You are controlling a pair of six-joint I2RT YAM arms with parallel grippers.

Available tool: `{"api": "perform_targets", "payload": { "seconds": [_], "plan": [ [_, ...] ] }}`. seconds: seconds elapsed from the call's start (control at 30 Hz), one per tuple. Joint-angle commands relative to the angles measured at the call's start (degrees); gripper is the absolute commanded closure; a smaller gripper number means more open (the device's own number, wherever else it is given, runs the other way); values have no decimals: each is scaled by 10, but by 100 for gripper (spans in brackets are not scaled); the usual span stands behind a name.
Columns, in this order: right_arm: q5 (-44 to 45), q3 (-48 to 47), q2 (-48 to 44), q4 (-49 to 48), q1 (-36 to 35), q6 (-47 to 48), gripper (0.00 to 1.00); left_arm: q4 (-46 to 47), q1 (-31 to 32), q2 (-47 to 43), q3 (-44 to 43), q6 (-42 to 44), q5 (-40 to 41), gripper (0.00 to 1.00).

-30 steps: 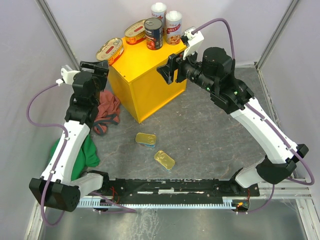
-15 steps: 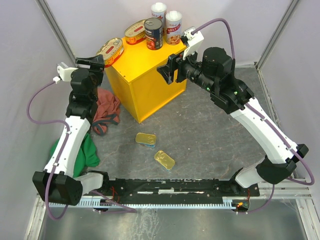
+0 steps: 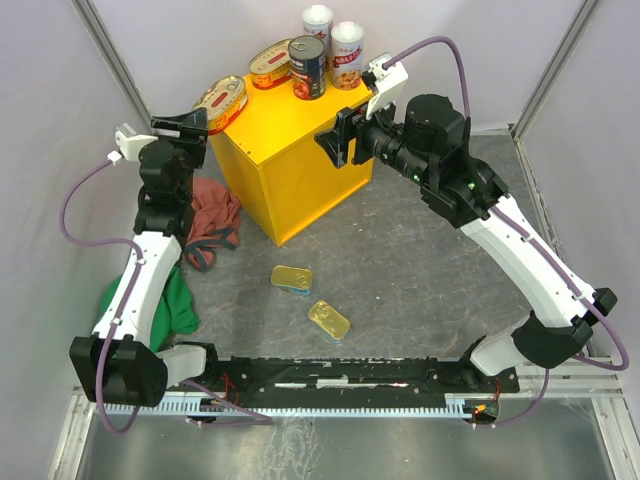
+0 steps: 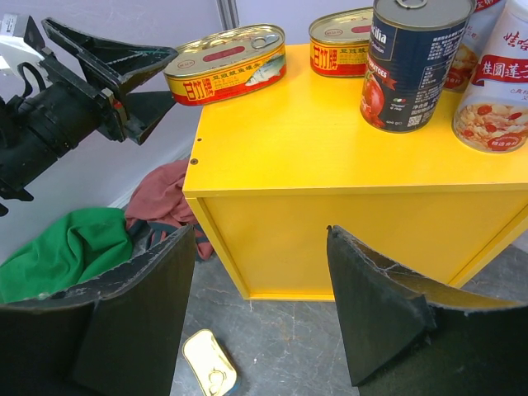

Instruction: Place and organize the canned foods onto the counter

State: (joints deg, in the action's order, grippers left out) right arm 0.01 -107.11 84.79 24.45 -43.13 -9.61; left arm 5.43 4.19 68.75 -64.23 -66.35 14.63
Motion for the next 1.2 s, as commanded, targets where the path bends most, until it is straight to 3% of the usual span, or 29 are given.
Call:
{"api": "perform_targets", "payload": {
  "seconds": [0.0, 0.43, 0.73, 1.17],
  "plan": [
    [4, 0, -13, -20, -2, 2, 28, 57, -11, -1, 0, 2, -32, 25],
    [4, 5, -23, -18, -2, -3, 28, 80, -29, 5, 11, -25, -78, 30],
    [4, 1, -27, -14, -2, -1, 28, 116, -40, 7, 23, -30, -98, 49],
    [4, -2, -26, -12, -2, 3, 28, 137, -64, 26, 9, -26, -136, 53]
  ]
}}
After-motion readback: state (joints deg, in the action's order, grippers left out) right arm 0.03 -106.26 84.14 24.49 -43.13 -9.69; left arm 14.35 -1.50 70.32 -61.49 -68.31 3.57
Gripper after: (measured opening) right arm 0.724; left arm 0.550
